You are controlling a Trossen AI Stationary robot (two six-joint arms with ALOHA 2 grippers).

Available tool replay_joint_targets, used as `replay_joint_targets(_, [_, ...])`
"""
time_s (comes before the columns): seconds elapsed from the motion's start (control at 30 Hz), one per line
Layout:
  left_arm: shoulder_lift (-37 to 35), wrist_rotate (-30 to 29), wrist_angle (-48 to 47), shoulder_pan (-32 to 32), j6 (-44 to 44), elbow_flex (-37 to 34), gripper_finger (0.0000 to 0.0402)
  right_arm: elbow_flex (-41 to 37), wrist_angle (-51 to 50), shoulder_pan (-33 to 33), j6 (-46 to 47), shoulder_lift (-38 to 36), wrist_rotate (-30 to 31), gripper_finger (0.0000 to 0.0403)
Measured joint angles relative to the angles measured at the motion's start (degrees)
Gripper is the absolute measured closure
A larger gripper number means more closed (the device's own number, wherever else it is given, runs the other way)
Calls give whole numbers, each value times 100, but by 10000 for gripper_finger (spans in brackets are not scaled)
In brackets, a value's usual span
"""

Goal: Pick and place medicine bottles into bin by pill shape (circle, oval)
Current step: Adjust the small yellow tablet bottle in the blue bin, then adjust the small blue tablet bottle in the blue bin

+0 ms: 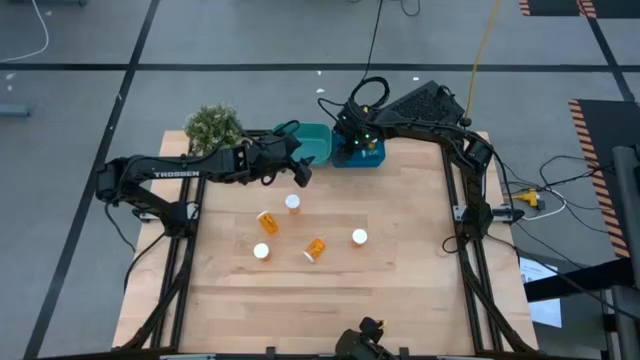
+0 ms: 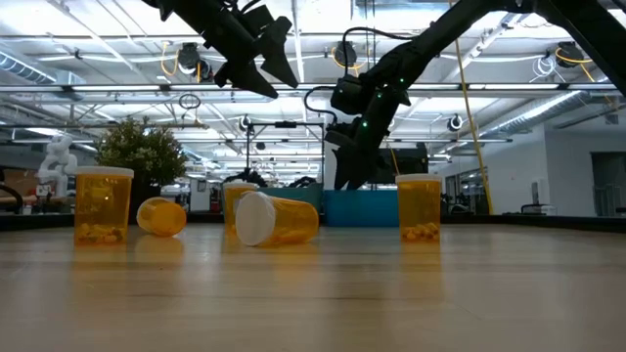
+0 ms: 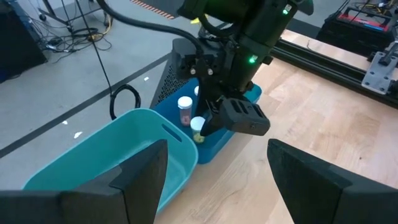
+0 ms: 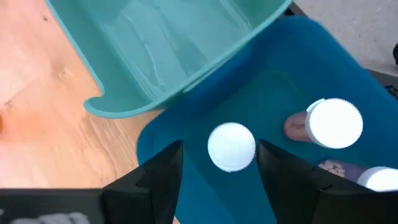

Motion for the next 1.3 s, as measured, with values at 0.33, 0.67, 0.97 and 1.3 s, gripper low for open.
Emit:
replay_joint_targets(0.33, [0, -95, 0, 0, -22, 0, 121, 2, -116, -46, -100, -221, -27, 153])
replay_joint_targets(0.67, [0, -100, -2, 0, -173, 0, 121, 4, -301, -354, -698, -755, -657, 141])
replay_joint_targets(0.97, [0, -102, -4, -28, -282, 1, 121, 6, -1426, -647, -3007, -943, -918, 165])
replay_joint_targets(1.3, [0, -316, -10, -142, -355, 1, 121, 4, -1627, -1037, -4573, -909, -892, 206])
